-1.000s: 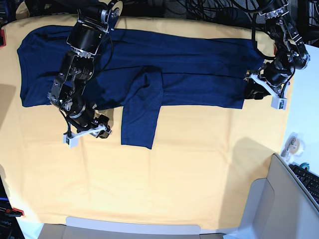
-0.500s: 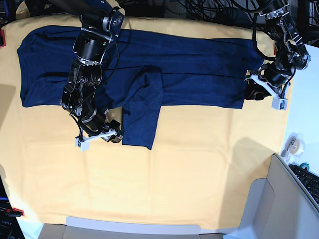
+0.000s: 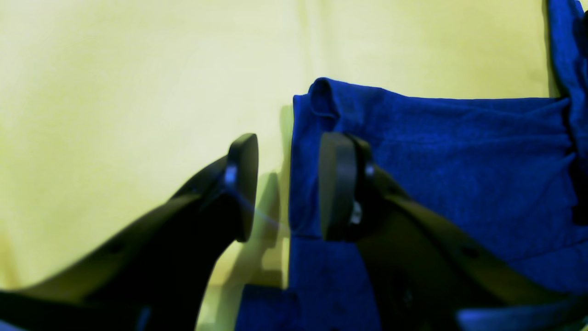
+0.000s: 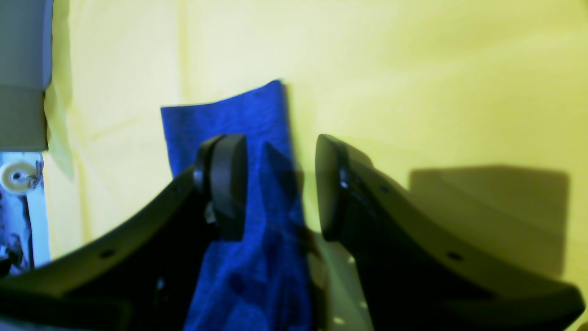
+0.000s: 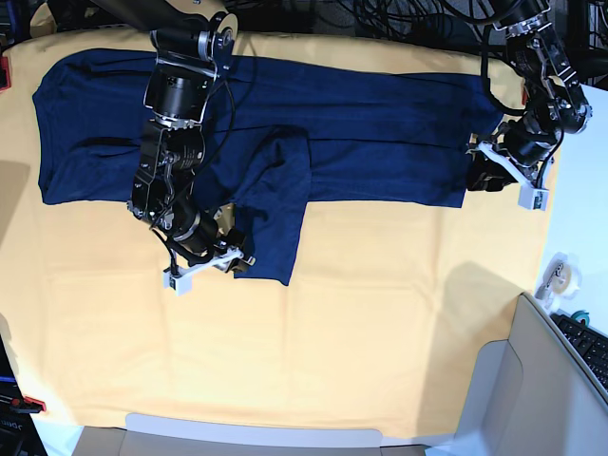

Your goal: Fold the T-shirt properly

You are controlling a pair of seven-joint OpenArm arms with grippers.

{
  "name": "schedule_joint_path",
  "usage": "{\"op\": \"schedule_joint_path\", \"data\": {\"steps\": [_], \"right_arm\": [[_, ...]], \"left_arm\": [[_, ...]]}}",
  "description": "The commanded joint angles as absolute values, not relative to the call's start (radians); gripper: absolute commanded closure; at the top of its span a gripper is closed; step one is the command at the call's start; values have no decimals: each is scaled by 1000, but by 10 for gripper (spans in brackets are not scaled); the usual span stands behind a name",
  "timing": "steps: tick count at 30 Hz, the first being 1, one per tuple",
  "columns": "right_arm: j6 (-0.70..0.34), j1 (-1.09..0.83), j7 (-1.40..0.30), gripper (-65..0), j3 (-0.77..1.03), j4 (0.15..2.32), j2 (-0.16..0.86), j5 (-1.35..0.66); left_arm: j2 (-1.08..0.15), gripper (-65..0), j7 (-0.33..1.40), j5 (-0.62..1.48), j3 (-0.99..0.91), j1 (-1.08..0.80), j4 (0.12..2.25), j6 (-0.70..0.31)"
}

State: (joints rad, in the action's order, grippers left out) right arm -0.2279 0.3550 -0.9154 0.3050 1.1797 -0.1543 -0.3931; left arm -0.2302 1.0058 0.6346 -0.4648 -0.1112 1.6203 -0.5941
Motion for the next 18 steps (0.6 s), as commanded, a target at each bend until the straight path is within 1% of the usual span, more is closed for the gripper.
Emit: {"op": "schedule_joint_path", "data": {"steps": [1, 12, 13, 15, 18], "right_arm": [[-231, 380, -915, -244, 300, 1190, -157, -403], [-232, 389, -915, -241, 297, 1188, -157, -403], [-232, 390, -915, -231, 297, 1184, -157, -403], [-232, 403, -915, -186, 297, 1158, -157, -403], [-232, 420, -915, -86, 297, 1104, -157, -403]], "left_arm": [[-245, -218, 987, 647, -467, -102, 1635, -596], [-245, -218, 987, 647, -467, -102, 1635, -596], [-245, -218, 987, 647, -467, -102, 1635, -596], [-245, -218, 987, 647, -467, -102, 1635, -596], [-245, -218, 987, 647, -467, -102, 1635, -596]]}}
